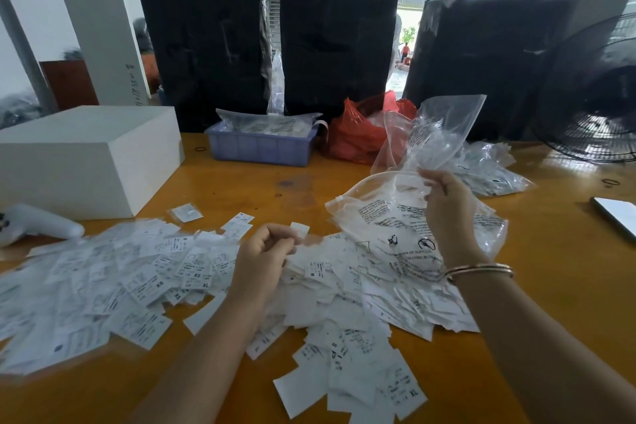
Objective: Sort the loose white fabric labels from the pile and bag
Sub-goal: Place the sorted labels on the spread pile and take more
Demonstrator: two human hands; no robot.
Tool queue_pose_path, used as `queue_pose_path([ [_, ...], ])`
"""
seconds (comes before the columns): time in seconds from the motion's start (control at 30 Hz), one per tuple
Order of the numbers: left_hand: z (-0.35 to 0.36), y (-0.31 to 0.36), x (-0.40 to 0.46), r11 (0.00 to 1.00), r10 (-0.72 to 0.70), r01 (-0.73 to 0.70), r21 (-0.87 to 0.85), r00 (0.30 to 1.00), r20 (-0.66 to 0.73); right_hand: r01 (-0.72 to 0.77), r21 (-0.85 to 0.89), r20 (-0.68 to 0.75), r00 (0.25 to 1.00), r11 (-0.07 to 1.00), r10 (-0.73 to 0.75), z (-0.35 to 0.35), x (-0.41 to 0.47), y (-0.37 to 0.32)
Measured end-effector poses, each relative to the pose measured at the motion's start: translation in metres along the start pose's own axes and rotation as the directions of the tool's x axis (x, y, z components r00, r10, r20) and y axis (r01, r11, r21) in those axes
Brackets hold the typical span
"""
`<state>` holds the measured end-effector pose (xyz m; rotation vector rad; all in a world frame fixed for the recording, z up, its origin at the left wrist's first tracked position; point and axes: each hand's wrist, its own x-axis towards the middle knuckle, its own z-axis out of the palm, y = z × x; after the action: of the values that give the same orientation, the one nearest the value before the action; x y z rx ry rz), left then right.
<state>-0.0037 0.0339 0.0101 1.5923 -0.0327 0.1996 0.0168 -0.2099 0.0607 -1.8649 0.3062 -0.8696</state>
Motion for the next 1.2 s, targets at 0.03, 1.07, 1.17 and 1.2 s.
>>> queue_pose_path([
  [0.03,0.0,0.0,0.0,1.0,0.002,-0.002,-0.006,1.0,-0.01,0.028,-0.155,0.031,0.999,0.988,-0.023,0.0,0.008,0.007],
  [1.07,-0.007,0.003,0.001,0.962,0.256,-0.231,0.147,0.948,-0.189,0.764,-0.3,0.814,0.517,0.571,-0.264,0.045,-0.098,0.006],
  [1.17,-0.007,0.0,0.001,0.918,0.339,-0.3,0.26,0.934,-0.117,0.724,-0.279,0.777,0.556,0.631,-0.295,0.045,-0.097,0.005],
  [1.2,-0.006,-0.001,0.0,0.896,0.373,-0.332,0.295,0.923,-0.093,0.686,-0.256,0.76,0.578,0.681,-0.296,0.044,-0.096,0.005],
])
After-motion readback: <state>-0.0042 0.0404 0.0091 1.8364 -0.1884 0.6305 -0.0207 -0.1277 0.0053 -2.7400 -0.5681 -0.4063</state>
